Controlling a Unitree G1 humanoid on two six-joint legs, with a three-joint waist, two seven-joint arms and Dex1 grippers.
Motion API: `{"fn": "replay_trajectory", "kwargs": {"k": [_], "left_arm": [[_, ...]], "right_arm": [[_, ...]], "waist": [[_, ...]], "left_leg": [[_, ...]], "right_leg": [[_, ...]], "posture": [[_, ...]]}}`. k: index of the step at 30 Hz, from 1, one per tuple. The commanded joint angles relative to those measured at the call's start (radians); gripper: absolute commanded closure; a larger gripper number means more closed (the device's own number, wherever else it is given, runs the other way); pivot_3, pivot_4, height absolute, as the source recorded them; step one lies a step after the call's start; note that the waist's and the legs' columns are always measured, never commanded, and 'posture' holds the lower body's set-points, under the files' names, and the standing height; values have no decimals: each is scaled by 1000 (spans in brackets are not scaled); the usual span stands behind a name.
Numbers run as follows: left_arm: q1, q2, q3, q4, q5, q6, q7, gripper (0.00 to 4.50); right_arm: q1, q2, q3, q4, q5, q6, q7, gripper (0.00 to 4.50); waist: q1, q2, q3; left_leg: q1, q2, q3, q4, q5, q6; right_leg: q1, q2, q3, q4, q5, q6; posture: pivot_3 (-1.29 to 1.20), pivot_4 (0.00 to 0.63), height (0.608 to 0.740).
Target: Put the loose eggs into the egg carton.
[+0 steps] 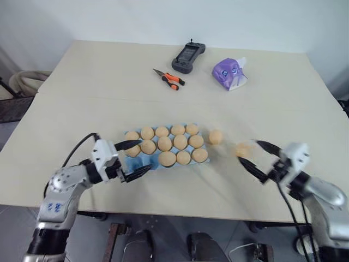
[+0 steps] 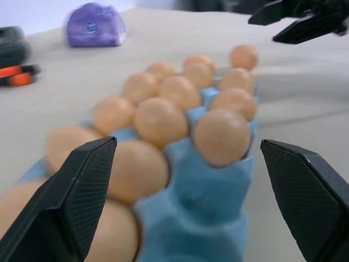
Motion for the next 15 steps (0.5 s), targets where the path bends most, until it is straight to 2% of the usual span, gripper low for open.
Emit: {"fn": "replay_trajectory", "kwargs": {"k": [1, 9, 15], "left_arm": [[-60, -14, -50, 54, 18, -32, -56, 0], [-118, -32, -69, 121, 30, -76, -88, 0], [-84, -31, -47, 85, 18, -55, -66, 0]], "right_arm": [[77, 18, -69, 45, -23, -109, -36, 35], [109, 56, -15, 57, -28, -147, -70, 35], [-49, 11, 88, 53, 13, 10, -46, 35]], "waist": [[-4, 0, 0], [-32, 1, 0], [-28, 1, 0]], "left_leg": [[0, -1, 0, 0, 0, 0], [4, 1, 1, 1, 2, 0], [5, 1, 0, 1, 4, 2]], "right_leg": [[1, 0, 0, 0, 0, 0], [1, 0, 2, 7, 1, 2], [1, -2, 2, 10, 1, 2]], "posture": [[0, 150, 740], [0, 150, 740], [0, 150, 740]]}}
